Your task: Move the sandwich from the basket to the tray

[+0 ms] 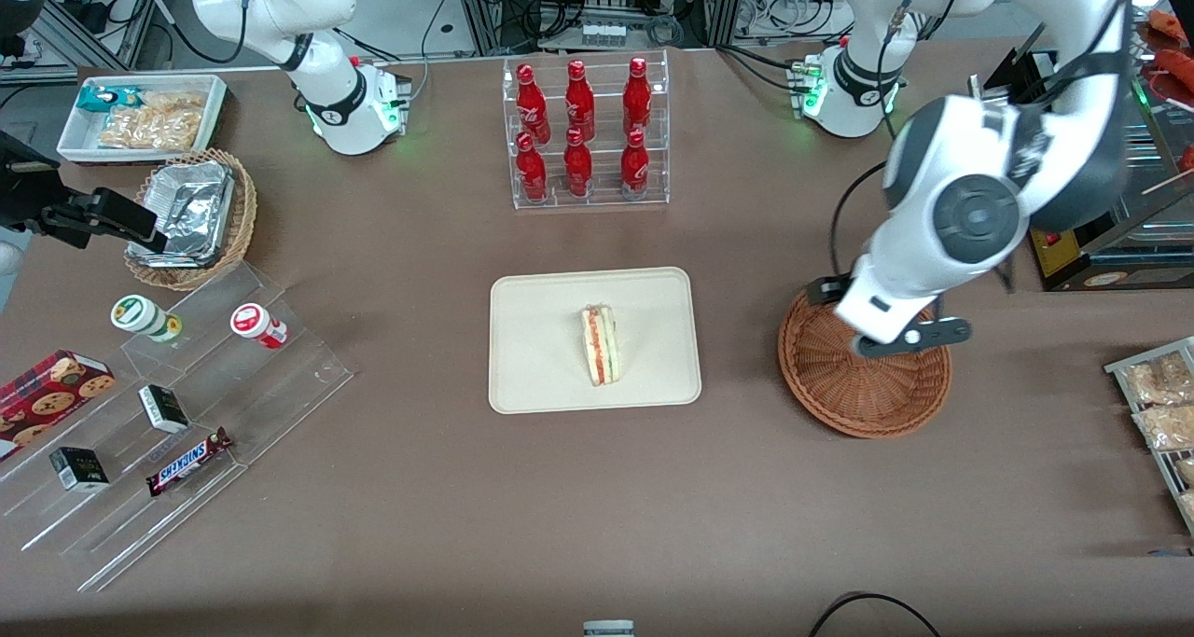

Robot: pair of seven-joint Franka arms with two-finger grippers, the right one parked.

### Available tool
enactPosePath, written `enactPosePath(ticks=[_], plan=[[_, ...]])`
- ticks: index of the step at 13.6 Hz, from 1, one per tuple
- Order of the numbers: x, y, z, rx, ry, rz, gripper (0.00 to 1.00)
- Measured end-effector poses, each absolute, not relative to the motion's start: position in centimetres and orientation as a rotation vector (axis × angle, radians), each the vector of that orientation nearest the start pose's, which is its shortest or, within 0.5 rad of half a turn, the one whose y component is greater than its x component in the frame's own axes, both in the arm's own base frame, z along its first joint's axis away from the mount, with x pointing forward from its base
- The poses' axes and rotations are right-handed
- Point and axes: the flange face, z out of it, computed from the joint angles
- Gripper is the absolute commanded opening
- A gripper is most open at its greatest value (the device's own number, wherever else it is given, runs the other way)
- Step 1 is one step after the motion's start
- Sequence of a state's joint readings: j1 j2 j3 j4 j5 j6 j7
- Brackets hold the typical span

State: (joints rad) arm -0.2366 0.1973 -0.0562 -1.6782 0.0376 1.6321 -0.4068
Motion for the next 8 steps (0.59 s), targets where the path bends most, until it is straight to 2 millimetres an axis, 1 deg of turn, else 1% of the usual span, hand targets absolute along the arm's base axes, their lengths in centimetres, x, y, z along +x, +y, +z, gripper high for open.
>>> enactPosePath(ticks=[1, 3, 5, 8], plan=[[56.8, -15.0, 47.6, -3.021, -0.133, 0.339, 1.00], [56.3, -12.6, 49.6, -3.038, -0.081, 0.341, 1.00], [55.4, -10.6, 51.6, -3.047, -0.033, 0.350, 1.00], [54.0, -8.1, 54.4, -3.052, -0.017, 0.353, 1.00]])
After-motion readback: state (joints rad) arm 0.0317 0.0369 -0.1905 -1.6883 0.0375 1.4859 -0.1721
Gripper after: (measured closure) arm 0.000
